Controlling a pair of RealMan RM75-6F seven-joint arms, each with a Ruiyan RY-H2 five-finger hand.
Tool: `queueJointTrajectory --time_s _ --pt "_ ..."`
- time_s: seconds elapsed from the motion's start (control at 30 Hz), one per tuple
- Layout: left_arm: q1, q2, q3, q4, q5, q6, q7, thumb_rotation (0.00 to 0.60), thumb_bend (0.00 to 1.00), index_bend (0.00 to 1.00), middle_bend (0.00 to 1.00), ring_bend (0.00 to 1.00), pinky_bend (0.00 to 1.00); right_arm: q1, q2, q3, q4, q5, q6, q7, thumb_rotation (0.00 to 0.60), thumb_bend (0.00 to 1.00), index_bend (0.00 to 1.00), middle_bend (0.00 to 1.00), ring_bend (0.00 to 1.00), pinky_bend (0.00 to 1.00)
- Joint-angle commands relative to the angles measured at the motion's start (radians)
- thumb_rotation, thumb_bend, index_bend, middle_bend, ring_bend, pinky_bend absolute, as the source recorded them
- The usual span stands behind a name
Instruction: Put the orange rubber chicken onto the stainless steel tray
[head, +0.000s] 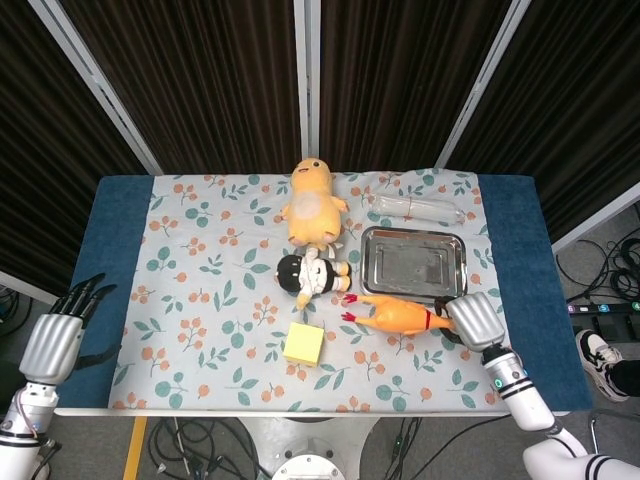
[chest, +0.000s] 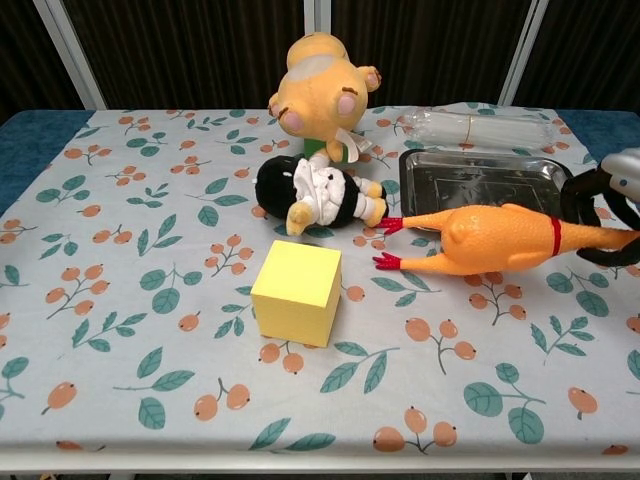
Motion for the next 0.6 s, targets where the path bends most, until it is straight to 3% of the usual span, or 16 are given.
queueJointTrajectory --time_s 0.03,0.2,0.3,0.6 --pt "-0.063 0.067 -0.02 -0.051 0.06 -0.014 -0.135 0.6 0.09 0.22 0.18 0.15 0.24 0.058 0.163 0.019 -0.164 -0.051 -0.027 -0.062 0.6 0.3 0.97 0.76 0.72 0.98" --pt "-0.181 0.153 -0.038 -0.121 0.125 -0.104 -0.378 0.6 0.09 0.22 0.18 0.15 0.25 0.126 0.309 0.074 -0.335 -0.061 -0.071 -0.128 0.6 0.27 0.97 0.76 0.72 0.98" --pt "-0.264 0.189 -0.063 -0.152 0.121 -0.186 -0.486 0.6 0.09 0.22 0.18 0.15 0.25 0.174 0.347 0.118 -0.398 -0.057 -0.093 -0.169 0.6 0.26 0.97 0.77 0.72 0.98" --pt "-0.522 0.246 -0.101 -0.205 0.068 -0.501 -0.946 0.6 0.08 0.22 0.18 0.15 0.26 0.325 0.295 0.213 -0.429 -0.045 -0.155 -0.296 0.6 0.23 0.98 0.77 0.72 0.98"
